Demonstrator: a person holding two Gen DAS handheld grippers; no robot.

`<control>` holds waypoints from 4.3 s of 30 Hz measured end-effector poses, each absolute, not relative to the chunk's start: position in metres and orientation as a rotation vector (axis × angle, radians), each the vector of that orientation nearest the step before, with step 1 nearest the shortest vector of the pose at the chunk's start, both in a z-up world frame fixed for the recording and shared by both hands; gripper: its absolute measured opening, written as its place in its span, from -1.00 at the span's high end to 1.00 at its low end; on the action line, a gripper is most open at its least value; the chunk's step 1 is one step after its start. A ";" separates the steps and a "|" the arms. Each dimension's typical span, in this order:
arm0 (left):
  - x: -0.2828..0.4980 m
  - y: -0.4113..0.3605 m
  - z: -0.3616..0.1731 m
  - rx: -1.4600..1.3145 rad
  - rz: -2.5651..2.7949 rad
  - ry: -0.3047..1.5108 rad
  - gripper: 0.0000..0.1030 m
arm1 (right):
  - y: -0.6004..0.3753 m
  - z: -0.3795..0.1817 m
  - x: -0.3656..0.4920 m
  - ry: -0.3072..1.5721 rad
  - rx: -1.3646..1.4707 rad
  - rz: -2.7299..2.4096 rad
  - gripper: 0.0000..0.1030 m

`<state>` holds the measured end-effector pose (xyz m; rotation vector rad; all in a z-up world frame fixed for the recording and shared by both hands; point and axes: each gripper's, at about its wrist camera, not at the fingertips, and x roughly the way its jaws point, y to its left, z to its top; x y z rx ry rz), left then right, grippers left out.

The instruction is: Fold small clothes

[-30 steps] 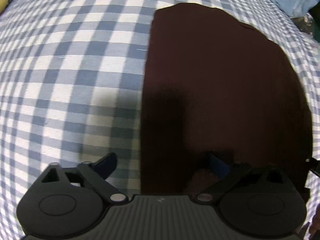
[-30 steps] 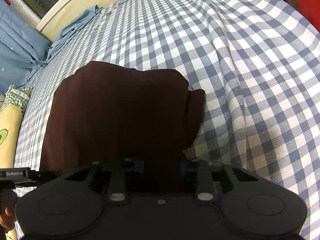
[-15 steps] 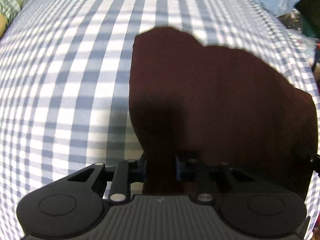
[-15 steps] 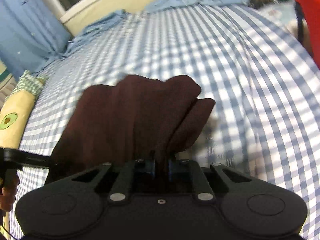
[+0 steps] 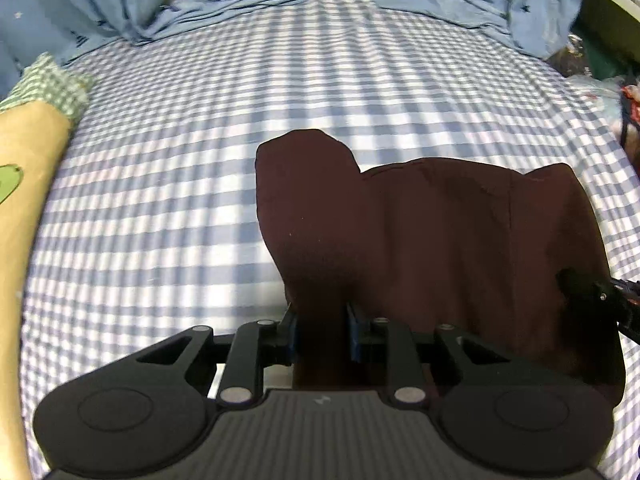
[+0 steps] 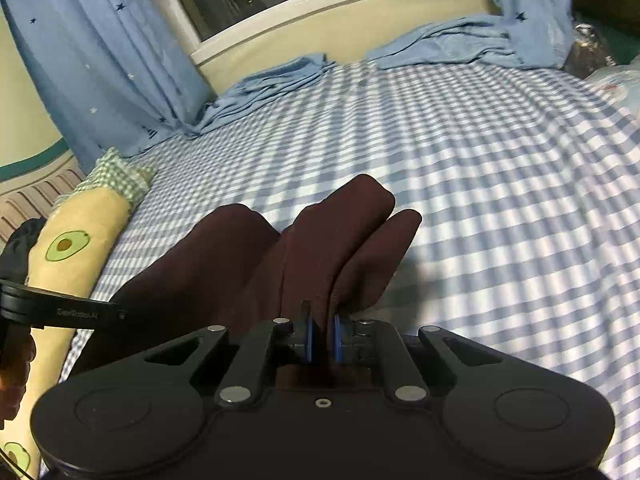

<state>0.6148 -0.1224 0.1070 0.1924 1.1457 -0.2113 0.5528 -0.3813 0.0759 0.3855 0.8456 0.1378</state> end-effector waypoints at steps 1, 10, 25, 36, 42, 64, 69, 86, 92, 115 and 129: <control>0.613 -0.112 0.105 0.197 -0.204 1.147 0.54 | -0.372 0.073 0.551 0.850 0.387 0.142 0.81; 0.584 -0.067 0.064 0.185 -0.207 1.197 0.54 | -0.332 0.033 0.522 0.960 0.368 0.041 0.80; 0.583 -0.058 0.045 0.137 -0.144 1.240 -0.37 | -0.332 0.014 0.523 1.014 0.363 -0.121 -0.28; 0.552 -0.056 0.089 0.103 -0.087 1.139 -0.95 | -0.336 0.054 0.483 0.910 0.387 -0.100 -0.77; 0.513 -0.055 0.124 0.091 -0.044 1.050 -0.99 | -0.335 0.092 0.452 0.801 0.353 -0.041 -0.93; 0.296 -0.025 0.173 0.091 0.094 0.830 -0.99 | -0.316 0.152 0.271 0.623 0.203 0.108 -0.99; 0.271 -0.012 0.168 0.077 0.098 0.813 -0.99 | -0.312 0.146 0.251 0.633 0.191 0.116 -0.99; 0.231 -0.003 0.148 0.101 0.103 0.818 -0.99 | -0.290 0.124 0.210 0.711 0.178 0.138 -0.99; 0.227 -0.002 0.147 0.100 0.107 0.823 -0.99 | -0.288 0.124 0.210 0.715 0.180 0.140 -0.99; 0.228 0.001 0.146 0.096 0.109 0.828 -0.99 | -0.287 0.123 0.211 0.715 0.177 0.140 -0.99; 0.228 0.000 0.147 0.094 0.111 0.828 -0.99 | -0.286 0.123 0.212 0.716 0.178 0.140 -0.99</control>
